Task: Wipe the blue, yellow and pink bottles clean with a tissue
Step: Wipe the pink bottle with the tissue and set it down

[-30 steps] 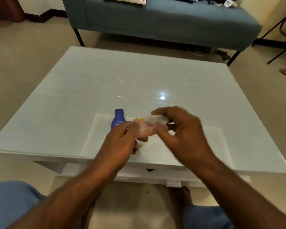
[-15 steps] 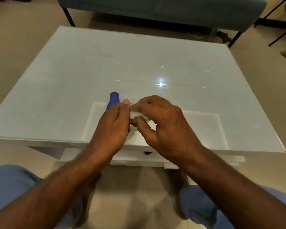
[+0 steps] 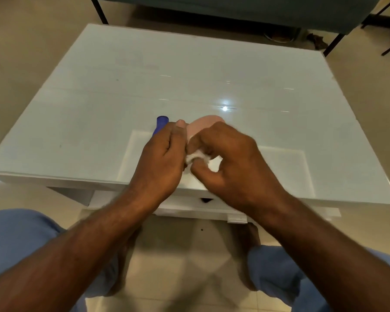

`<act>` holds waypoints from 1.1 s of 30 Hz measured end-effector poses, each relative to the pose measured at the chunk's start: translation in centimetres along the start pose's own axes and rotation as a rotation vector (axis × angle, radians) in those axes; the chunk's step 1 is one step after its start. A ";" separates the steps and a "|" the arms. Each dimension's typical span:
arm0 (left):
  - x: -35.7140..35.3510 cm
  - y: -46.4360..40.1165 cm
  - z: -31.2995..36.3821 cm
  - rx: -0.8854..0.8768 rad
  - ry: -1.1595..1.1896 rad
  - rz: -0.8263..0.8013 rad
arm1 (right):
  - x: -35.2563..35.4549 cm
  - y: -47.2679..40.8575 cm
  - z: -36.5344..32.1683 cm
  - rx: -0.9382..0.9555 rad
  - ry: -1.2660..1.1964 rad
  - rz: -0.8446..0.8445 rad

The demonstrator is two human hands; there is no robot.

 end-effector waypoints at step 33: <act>0.7 0.5 0.9 0.176 0.395 0.054 | 0.2 0.1 -1.5 0.159 -0.377 0.042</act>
Point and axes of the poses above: each hand's wrist, its own y-axis away from the middle knuckle, its own x-axis out of the back of the hand, z = x × y, the point moved 3 cm from there along -y, towards the middle knuckle, and after that the axes turned 8 degrees about -y, right-handed, at the moved point
